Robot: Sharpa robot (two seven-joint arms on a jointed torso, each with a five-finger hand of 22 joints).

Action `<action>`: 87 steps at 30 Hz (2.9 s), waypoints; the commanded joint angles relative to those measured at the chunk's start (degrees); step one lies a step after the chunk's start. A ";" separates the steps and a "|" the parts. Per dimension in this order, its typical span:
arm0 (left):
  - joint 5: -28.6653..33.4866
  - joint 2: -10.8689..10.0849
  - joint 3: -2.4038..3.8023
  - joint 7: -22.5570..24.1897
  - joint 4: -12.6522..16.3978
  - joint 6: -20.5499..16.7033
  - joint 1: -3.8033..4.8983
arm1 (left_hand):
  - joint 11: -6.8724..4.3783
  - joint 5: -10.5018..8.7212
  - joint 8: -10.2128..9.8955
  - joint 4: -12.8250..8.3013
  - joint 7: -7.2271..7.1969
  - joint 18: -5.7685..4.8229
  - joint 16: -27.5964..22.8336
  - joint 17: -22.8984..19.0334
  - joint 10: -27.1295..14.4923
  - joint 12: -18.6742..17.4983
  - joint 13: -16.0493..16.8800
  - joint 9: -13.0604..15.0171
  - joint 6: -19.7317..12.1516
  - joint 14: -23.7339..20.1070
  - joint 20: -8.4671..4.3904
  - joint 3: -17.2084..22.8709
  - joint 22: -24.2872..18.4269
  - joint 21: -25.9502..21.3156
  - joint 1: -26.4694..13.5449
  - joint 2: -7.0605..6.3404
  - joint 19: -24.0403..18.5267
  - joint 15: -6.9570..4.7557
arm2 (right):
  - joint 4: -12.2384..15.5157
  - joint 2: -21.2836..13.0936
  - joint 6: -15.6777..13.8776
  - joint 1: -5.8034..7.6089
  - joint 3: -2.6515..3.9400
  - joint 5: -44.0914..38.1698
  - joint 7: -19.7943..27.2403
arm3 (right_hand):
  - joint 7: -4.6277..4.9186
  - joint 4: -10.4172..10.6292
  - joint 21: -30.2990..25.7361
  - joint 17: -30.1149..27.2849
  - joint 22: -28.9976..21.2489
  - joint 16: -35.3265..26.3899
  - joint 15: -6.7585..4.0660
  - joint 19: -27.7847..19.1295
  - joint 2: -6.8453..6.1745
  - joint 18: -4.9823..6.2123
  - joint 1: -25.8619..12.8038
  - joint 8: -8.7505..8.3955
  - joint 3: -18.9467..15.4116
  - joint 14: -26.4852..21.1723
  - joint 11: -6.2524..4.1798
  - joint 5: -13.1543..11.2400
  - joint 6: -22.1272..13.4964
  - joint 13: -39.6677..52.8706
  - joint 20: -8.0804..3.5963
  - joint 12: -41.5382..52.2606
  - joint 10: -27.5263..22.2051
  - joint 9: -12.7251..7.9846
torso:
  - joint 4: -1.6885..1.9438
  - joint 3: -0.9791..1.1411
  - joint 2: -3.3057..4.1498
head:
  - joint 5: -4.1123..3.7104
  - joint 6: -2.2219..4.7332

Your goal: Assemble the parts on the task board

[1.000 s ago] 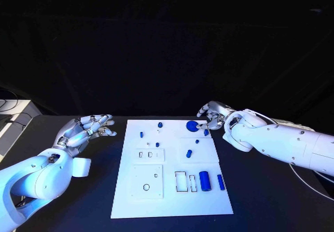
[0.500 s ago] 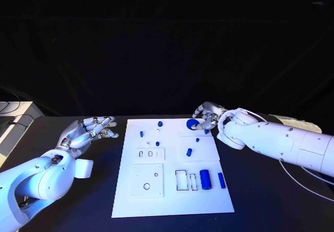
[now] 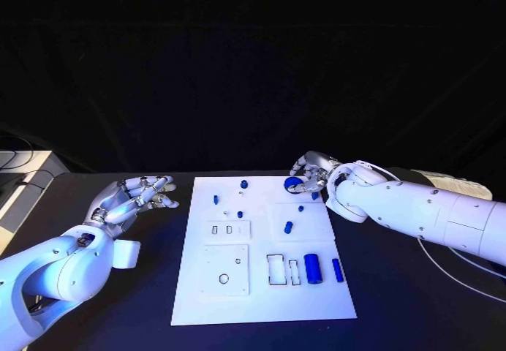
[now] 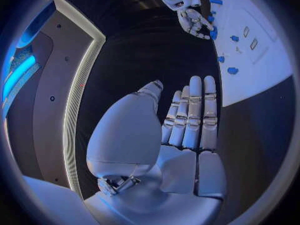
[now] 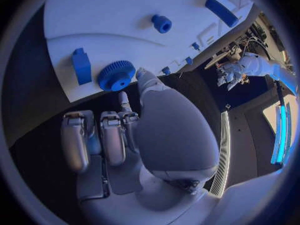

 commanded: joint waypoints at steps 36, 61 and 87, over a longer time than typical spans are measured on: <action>-0.32 -0.13 0.05 0.17 -0.40 0.94 0.00 | 0.12 -0.34 -0.21 0.10 -0.01 0.62 0.30 0.13 -0.61 -0.34 -0.08 0.07 0.11 -0.28 -0.14 0.45 0.10 0.39 0.09 -0.49 -0.49 0.03 | -1.39 -0.14 4.12 -0.08 -0.07 -0.24 -0.45 | -0.30 -0.21 0.84 12.14 13.05 0.40 0.28 4.75 1.00 -0.66 0.36 0.82 0.51 5.45 0.36 1.03 0.70 14.12 0.36 0.75 5.20 0.03 | 0.05 -0.23 -0.08 | 0.00 -0.57; -0.32 -0.22 0.05 0.10 -0.58 0.80 0.00 | 0.16 -0.32 -0.25 0.08 0.03 0.63 0.40 0.19 -0.80 -0.28 -0.10 0.09 0.13 -0.38 -0.11 0.60 0.16 0.51 0.08 -0.40 -0.60 0.07 | -1.04 -0.25 3.37 -0.21 -0.12 -1.32 0.92 | -1.47 -3.08 1.37 12.44 13.79 0.47 -0.88 5.20 1.88 -0.86 -0.01 0.15 16.20 5.49 -0.81 3.88 6.75 15.08 -0.74 1.60 6.07 -1.16 | -0.02 -0.27 -0.24 | 0.17 -0.59; -0.32 0.00 0.05 0.12 -0.57 0.96 -0.03 | 0.15 -0.27 -0.26 -0.09 0.00 0.64 0.48 0.23 -0.94 -0.24 -0.11 0.12 0.18 -0.49 -0.10 0.87 0.22 0.63 0.40 -0.34 -0.69 0.05 | 9.78 0.59 -9.08 -0.60 -0.24 -18.37 1.29 | -1.68 -4.32 2.53 12.86 15.08 0.56 -0.95 6.11 -0.62 -1.26 -3.11 -0.10 18.12 5.59 -0.97 3.34 7.67 15.08 -0.79 1.60 6.07 -1.00 | 0.06 -0.38 -0.24 | 0.02 0.33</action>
